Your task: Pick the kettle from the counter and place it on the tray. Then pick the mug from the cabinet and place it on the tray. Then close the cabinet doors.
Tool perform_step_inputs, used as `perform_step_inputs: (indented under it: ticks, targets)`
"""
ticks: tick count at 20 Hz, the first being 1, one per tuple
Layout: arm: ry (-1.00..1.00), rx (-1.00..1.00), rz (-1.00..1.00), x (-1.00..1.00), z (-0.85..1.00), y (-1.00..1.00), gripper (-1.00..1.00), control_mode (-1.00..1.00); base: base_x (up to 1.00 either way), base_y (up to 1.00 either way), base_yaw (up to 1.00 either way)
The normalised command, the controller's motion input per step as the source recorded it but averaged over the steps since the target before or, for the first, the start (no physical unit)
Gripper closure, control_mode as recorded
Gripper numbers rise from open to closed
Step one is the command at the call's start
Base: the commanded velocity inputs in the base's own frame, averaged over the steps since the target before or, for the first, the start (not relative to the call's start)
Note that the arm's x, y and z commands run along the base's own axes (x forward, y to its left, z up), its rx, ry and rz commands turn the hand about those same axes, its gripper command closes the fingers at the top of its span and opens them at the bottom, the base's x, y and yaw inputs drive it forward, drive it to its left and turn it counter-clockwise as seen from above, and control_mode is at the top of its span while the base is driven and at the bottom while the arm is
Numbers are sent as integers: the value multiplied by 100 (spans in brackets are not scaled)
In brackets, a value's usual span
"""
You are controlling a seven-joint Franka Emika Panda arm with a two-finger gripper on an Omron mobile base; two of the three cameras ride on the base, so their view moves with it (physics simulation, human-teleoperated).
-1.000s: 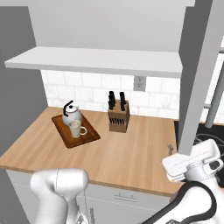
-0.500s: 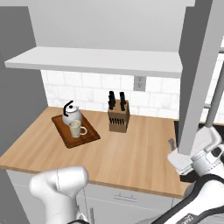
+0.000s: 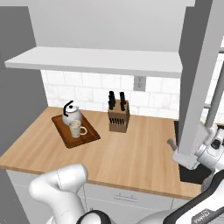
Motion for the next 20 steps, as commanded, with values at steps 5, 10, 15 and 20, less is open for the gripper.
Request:
perform_step_inputs:
  ticks: [5, 10, 15, 20]
  targets:
    - [-14, -34, 16, -11, 27, 51, -100, -100, 0, 0, 0]
    - [-3, -31, 11, -3, 12, 72, -100, -100, 0, 0, 0]
    - [0, -23, 3, 0, 0, 86, -100, -100, 0, 0, 0]
    - [0, -15, 0, 9, 0, 71, -100, -100, 0, 0, 0]
